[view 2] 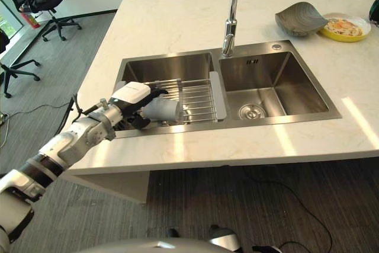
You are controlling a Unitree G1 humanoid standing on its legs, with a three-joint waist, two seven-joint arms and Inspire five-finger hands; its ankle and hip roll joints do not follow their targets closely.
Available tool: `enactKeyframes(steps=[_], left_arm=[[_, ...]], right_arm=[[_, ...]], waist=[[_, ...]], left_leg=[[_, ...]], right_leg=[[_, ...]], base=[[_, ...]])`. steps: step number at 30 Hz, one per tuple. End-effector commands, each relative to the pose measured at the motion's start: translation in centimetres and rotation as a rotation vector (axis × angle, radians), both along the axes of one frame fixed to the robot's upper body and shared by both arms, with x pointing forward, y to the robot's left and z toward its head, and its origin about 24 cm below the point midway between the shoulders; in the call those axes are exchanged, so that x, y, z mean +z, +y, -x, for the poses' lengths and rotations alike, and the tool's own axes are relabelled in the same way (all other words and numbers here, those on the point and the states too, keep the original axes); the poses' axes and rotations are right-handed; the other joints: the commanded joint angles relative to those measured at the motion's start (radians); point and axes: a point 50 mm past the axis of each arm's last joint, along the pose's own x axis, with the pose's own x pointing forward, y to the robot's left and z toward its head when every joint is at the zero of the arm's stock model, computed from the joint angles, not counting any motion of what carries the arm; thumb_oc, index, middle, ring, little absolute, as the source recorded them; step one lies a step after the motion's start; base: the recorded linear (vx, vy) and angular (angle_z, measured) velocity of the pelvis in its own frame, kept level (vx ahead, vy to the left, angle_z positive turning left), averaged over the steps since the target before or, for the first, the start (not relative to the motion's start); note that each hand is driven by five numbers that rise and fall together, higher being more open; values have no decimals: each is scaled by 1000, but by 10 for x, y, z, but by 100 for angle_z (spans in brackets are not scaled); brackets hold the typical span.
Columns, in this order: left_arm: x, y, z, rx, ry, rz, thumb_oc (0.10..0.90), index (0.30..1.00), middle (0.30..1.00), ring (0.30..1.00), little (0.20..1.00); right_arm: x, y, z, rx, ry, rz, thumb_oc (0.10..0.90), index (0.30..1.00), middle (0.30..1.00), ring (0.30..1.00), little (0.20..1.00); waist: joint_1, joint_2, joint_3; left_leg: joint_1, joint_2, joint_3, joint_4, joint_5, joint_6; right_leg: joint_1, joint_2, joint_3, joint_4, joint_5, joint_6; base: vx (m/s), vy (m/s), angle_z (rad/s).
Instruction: Place the dishes in the dishwasher.
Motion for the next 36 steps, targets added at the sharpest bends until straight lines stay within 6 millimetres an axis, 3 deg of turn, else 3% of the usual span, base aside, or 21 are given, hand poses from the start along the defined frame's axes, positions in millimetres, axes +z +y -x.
enactKeyframes(steps=[1,10,13,15,16,17,18,20,21,23,25,27,28,31,35,36], left_arm=[[84,-16,-27,-31,-263,87,800,900,900,900,900],[71,-36,-30,-77,-207,79,800,900,900,900,900],[66,-37,-33,-70,-187,58,800,900,900,900,900],[52,-32,-39,-20,-137,17,800,900,900,900,900],[49,-28,-44,7,-127,-42,706,759,759,759,759],[44,-24,-47,29,-114,-84,544,516,516,516,516],[44,-24,-47,28,-115,-85,493,439,439,439,439],[39,-19,-50,59,-94,-120,491,436,436,436,436],[39,-19,-50,59,-94,-120,491,436,436,436,436],[38,0,-57,152,-91,-138,800,900,900,900,900],[38,14,-60,214,-81,-135,800,900,900,900,900],[38,14,-60,214,-82,-135,800,900,900,900,900],[33,27,-60,266,-61,-127,400,300,300,300,300],[26,37,-60,313,-37,-130,400,300,300,300,300],[42,32,-56,271,-120,-14,400,300,300,300,300],[54,27,-51,234,-186,114,400,300,300,300,300]], right_arm=[[4,-13,0,-8,-1,28,800,900,900,900,900],[3,-10,1,-2,3,20,800,900,900,900,900],[3,-10,3,1,9,20,800,900,900,900,900],[3,-11,6,2,24,25,800,900,900,900,900],[3,-12,7,2,29,27,800,900,900,900,900],[3,-12,7,5,31,27,800,900,900,900,900],[3,-12,7,4,31,27,800,900,900,900,900],[4,-13,5,11,30,27,800,900,900,900,900],[4,-13,5,11,30,27,800,900,900,900,900],[3,-11,4,17,28,17,800,900,900,900,900],[3,-10,3,24,28,9,800,900,900,900,900],[3,-10,3,24,28,9,800,900,900,900,900],[2,-8,3,27,31,3,800,900,900,900,900],[2,-7,2,33,32,-1,800,900,900,900,900],[2,-6,3,30,29,-2,800,900,900,900,900],[1,-5,4,25,28,-5,800,900,900,900,900]], waist=[[8,-19,-21],[-4,-17,-22],[-6,-17,-22],[-12,-17,-22],[-14,-17,-22],[-15,-17,-23],[-14,-17,-23],[-16,-18,-22],[-16,-18,-22],[-14,-20,-20],[-11,-19,-19],[-12,-19,-19],[-9,-20,-19],[-9,-20,-20],[-2,-24,-24],[9,-30,-25]], left_leg=[[98,27,12,6,-83,-65],[103,23,10,6,-90,-62],[105,22,11,6,-91,-61],[107,21,15,6,-92,-61],[107,21,17,6,-92,-60],[107,22,17,6,-92,-61],[107,22,17,6,-92,-61],[107,22,18,6,-93,-60],[107,22,18,6,-93,-60],[108,21,18,6,-92,-60],[115,21,18,6,-104,-59],[116,21,19,6,-104,-59],[116,21,19,6,-104,-59],[117,22,19,6,-105,-61],[116,21,10,6,-104,-62],[114,21,4,6,-103,-62]], right_leg=[[-44,-62,-45,12,20,120],[-38,-62,-46,12,18,118],[-38,-62,-44,12,20,119],[-38,-62,-42,12,20,120],[-39,-62,-40,12,20,120],[-40,-62,-39,12,21,121],[-40,-62,-39,12,21,121],[-40,-62,-39,12,22,121],[-40,-62,-39,12,22,121],[-40,-59,-39,12,23,122],[-33,-59,-40,12,13,125],[-32,-59,-40,12,13,125],[-32,-59,-40,12,13,125],[-30,-60,-41,12,11,125],[-27,-59,-48,12,9,125],[-26,-60,-54,12,8,124]], base=[[0,0,0],[0,0,0],[0,0,0],[0,0,0],[0,0,0],[-7,-6,-4],[-5,-3,-3],[0,-2,-7],[29,2,-6],[0,0,0],[18,4,-1],[0,0,0],[0,0,0],[0,0,0],[1,-3,1],[-33,-21,6]])
